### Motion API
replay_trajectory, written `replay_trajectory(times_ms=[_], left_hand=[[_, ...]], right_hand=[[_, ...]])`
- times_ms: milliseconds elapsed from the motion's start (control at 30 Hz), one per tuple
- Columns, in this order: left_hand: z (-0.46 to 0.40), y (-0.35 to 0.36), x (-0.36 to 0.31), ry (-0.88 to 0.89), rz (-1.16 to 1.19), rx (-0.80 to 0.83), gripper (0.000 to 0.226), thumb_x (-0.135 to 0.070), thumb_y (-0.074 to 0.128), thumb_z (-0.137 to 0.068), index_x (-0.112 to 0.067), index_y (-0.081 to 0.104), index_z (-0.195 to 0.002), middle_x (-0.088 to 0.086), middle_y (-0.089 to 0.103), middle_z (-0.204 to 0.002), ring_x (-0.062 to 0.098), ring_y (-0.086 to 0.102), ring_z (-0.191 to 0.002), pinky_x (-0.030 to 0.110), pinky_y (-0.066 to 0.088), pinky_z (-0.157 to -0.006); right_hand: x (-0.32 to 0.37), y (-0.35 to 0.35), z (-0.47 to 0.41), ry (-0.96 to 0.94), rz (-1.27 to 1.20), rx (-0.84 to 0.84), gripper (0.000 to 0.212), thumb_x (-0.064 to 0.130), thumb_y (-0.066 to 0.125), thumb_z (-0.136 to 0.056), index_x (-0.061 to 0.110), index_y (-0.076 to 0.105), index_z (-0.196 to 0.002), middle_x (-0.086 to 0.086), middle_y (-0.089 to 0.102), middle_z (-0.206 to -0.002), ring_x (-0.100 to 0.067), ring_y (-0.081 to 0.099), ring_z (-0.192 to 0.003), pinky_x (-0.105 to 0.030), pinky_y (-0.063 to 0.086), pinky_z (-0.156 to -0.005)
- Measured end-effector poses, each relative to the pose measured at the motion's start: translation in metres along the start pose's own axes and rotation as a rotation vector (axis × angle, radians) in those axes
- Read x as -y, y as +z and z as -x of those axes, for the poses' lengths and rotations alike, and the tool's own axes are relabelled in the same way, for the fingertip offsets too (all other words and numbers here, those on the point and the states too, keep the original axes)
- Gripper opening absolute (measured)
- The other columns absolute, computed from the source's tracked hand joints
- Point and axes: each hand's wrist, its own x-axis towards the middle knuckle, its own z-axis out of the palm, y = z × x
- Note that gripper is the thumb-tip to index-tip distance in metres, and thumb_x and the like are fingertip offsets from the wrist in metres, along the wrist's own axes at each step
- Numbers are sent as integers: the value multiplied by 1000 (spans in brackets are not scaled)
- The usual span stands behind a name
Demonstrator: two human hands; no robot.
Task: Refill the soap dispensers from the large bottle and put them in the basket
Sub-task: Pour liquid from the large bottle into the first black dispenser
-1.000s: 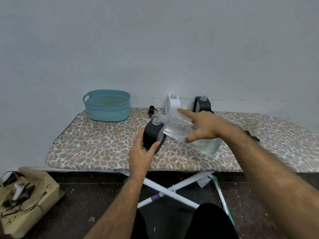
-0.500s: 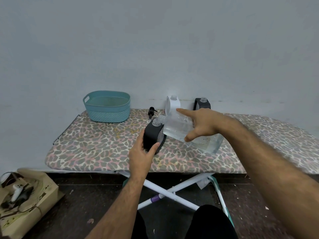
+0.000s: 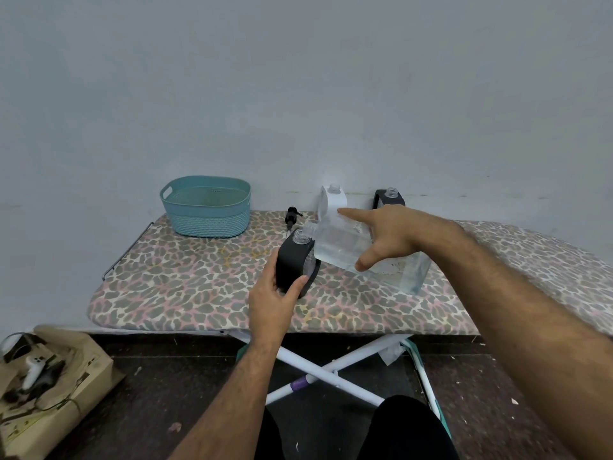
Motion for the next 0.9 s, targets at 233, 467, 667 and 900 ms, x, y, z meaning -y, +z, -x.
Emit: replay_trajectory(times_ms=[233,467,667,900], left_hand=[[0,1,2,-6,-3,-4,74,-40,75,-83,-39,37,-146,-7,59,-137,7,56,-124,40,50,-103],[0,1,1,3,-9,-4,74,-40,75,-83,-38,38,-146,-8,59,-137,7,56,-124,39,51,-103],[0,1,2,-1,-11,-8,74,-43,75,-82,-38,38,-146,-8,58,-138,7,56,-124,40,51,-103],[-1,0,3,13,-13,0,76,-59,69,-78,-40,39,-145,-8,59,-137,7,56,-125,40,50,-103]], right_hand=[[1,-5,-1,11,6,18,111,59,78,-66,47,9,-153,11,50,-87,-22,53,-113,-35,46,-92],[3,-5,1,14,15,20,111,57,78,-67,46,10,-153,7,47,-99,-23,53,-117,-34,44,-92],[0,-5,-2,21,6,24,111,58,77,-67,47,8,-152,-1,59,-119,-24,52,-118,-34,45,-92],[0,-5,-5,39,14,34,113,61,78,-63,47,9,-152,-2,57,-133,-24,50,-124,-38,44,-99]])
